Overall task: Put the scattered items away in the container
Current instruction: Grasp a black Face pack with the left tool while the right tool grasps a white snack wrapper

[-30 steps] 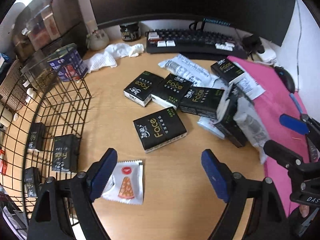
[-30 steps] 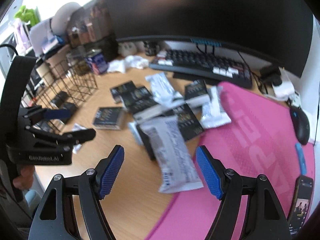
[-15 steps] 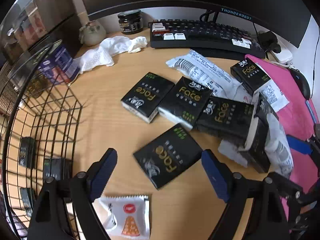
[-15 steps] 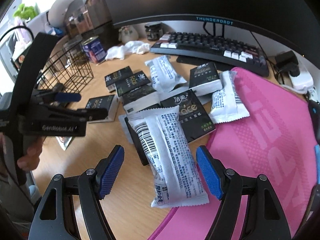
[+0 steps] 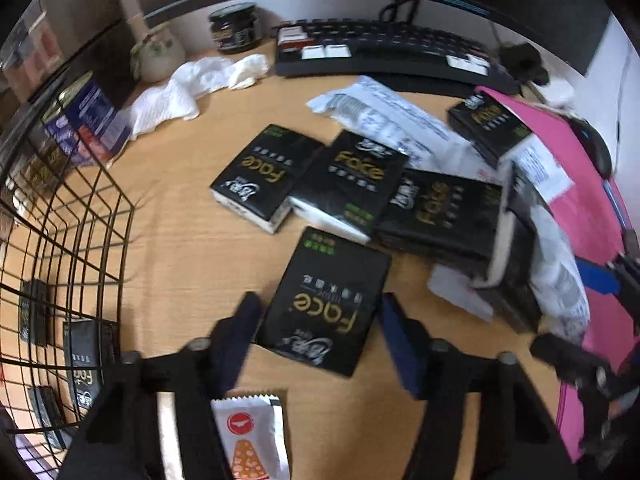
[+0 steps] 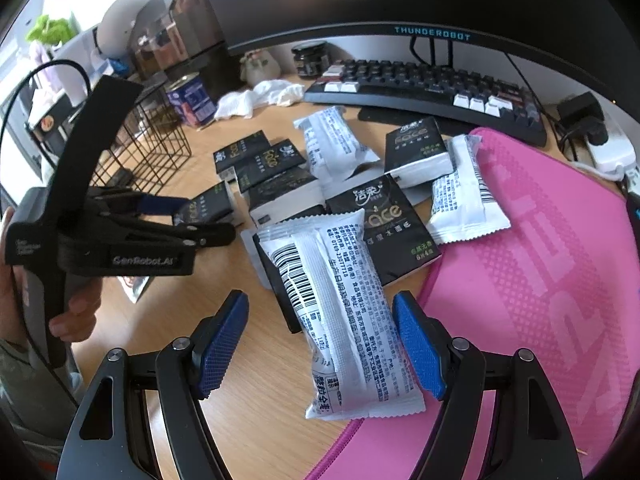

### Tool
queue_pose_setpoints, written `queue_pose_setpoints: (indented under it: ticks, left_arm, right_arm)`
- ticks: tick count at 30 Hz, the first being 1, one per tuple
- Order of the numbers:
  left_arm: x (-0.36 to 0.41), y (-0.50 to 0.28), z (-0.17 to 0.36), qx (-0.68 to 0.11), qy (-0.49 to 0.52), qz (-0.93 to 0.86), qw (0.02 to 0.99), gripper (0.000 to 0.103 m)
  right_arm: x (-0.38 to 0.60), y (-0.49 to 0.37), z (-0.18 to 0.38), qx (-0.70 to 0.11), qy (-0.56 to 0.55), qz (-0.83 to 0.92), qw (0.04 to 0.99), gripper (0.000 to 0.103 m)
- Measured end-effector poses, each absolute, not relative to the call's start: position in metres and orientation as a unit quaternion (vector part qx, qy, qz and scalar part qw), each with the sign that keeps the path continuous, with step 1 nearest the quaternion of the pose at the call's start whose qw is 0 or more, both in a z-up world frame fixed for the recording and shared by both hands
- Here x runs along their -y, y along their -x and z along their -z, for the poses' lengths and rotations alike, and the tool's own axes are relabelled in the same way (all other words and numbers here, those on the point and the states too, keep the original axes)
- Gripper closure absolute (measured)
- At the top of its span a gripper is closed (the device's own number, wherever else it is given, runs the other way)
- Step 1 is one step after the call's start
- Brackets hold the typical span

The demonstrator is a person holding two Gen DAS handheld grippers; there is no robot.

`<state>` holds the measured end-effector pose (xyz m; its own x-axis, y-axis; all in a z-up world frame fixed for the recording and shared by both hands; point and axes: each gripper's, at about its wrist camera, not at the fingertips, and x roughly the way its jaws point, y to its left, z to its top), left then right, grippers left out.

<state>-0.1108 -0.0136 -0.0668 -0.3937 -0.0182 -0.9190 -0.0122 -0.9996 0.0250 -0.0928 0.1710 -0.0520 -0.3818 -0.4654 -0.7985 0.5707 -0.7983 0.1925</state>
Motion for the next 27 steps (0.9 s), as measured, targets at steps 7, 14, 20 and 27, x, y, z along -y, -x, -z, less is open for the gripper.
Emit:
queue_pose_setpoints:
  ticks: [7, 14, 20, 27]
  left_arm:
    - [0.011, 0.091, 0.065, 0.029, -0.553, 0.833, 0.006, 0.05]
    - [0.02, 0.087, 0.062, 0.038, -0.538, 0.841, 0.042, 0.022]
    - [0.021, 0.098, 0.067, 0.03, -0.543, 0.839, 0.036, 0.022]
    - [0.02, 0.098, 0.065, 0.002, -0.55, 0.835, 0.002, 0.05]
  right_arm:
    - [-0.169, 0.086, 0.053, -0.059, -0.469, 0.821, 0.321, 0.065]
    - [-0.16, 0.074, 0.054, -0.081, -0.46, 0.83, 0.304, 0.061]
    - [-0.159, 0.079, 0.059, -0.078, -0.468, 0.828, 0.297, 0.054]
    - [-0.159, 0.079, 0.06, -0.071, -0.474, 0.823, 0.304, 0.066]
